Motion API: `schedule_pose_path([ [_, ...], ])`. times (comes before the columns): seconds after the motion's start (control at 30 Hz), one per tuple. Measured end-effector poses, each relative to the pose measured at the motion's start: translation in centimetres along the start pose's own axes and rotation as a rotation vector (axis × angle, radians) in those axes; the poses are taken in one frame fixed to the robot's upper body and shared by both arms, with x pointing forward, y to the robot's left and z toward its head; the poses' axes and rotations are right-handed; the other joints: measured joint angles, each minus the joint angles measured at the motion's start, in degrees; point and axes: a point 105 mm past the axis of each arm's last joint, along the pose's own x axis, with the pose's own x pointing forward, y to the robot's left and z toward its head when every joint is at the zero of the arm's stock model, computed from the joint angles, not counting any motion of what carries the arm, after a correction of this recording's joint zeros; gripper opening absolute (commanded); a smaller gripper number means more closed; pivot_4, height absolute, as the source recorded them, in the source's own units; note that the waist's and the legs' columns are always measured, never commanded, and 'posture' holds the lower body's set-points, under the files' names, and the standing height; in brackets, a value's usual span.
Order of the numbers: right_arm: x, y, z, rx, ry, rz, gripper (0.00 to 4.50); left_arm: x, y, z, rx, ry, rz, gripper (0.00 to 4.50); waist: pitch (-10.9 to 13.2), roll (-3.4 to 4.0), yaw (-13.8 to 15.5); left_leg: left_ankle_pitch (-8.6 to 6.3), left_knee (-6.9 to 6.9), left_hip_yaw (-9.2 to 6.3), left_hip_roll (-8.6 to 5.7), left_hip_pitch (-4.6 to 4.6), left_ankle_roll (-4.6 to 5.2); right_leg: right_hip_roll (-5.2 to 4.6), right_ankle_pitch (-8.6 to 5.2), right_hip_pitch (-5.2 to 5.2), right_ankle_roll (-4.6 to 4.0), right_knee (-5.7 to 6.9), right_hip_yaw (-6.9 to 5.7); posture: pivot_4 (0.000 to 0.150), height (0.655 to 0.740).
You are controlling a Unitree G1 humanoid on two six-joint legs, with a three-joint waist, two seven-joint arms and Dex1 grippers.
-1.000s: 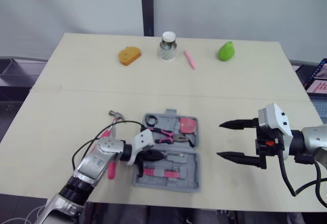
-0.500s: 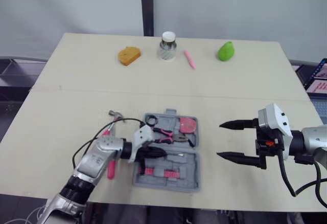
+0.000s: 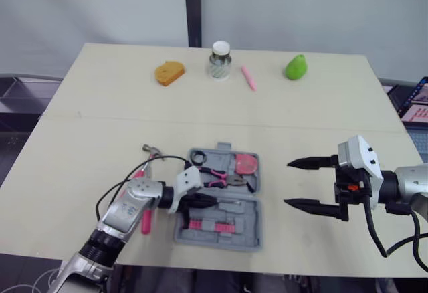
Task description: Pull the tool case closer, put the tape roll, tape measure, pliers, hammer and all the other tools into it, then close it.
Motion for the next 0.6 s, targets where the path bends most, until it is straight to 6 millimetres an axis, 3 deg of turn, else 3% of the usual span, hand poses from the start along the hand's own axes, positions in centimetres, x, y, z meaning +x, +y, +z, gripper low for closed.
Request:
schedule_pose_path([
  [0.6, 0.03, 0.21, -0.32, 0.012, 0.006, 0.002, 4.50, 0.37, -0.05, -0.06, -0.028, 0.021, -0.009, 0.03, 0.0, 0.00, 0.1, 0.00, 0.00, -0.01, 0.00, 0.04, 0.00, 0.00, 0.00, 0.06, 0.00, 0.00, 0.00, 0.150, 0.7400],
])
